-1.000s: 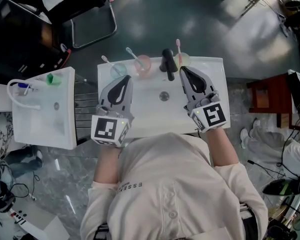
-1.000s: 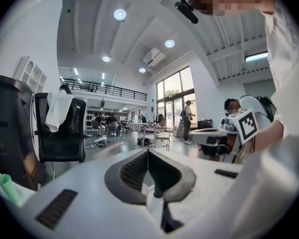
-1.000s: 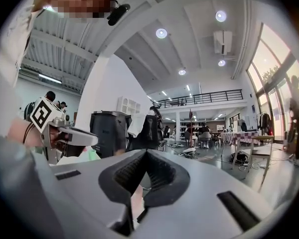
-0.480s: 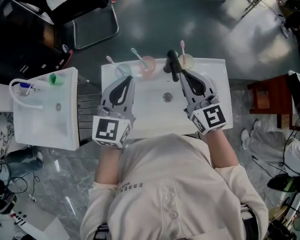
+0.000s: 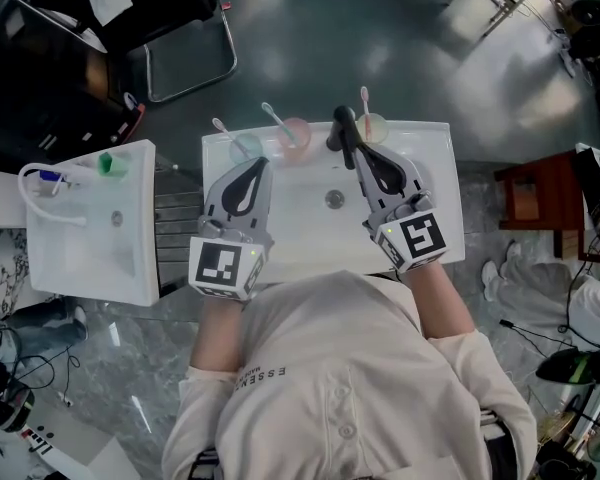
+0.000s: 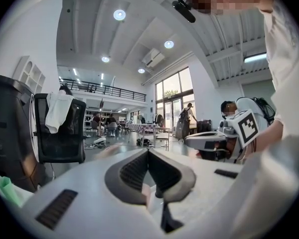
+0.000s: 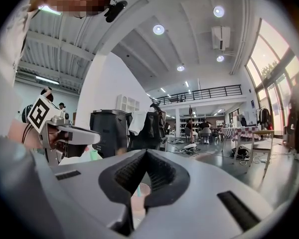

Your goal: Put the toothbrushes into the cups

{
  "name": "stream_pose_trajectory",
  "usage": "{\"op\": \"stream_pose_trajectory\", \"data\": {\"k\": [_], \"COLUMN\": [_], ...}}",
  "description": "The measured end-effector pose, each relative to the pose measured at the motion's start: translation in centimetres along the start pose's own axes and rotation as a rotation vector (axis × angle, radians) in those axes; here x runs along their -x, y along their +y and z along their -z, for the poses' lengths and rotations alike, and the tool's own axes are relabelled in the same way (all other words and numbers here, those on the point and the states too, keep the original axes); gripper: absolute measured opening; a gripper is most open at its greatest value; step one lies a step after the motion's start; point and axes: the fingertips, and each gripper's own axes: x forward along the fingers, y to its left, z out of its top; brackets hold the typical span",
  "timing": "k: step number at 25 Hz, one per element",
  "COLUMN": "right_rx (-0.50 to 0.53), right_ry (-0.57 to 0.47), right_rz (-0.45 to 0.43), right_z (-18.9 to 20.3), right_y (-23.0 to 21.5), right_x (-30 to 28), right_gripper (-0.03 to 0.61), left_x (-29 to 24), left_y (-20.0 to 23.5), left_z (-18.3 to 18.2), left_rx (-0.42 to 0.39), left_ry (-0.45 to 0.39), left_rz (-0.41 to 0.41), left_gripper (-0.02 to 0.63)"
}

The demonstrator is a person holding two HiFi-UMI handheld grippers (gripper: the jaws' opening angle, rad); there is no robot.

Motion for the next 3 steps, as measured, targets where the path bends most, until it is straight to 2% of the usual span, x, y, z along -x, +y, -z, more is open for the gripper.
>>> {"op": "stream_pose_trajectory", "data": {"k": [3], "right_rx": [-0.008], "right_ry": [0.008], "right_rz": [0.010], "right_z": [0.20], "right_y": [-0.25], "right_x": [-0.14], "right_gripper": [0.012], "left_x": [-0.23], "left_y": [-0.01], "left_z": [-0.03], "left_rx": [0.008], "left_ry": [-0.002], "left_rz": [0.005], "left_gripper": [0.003]}}
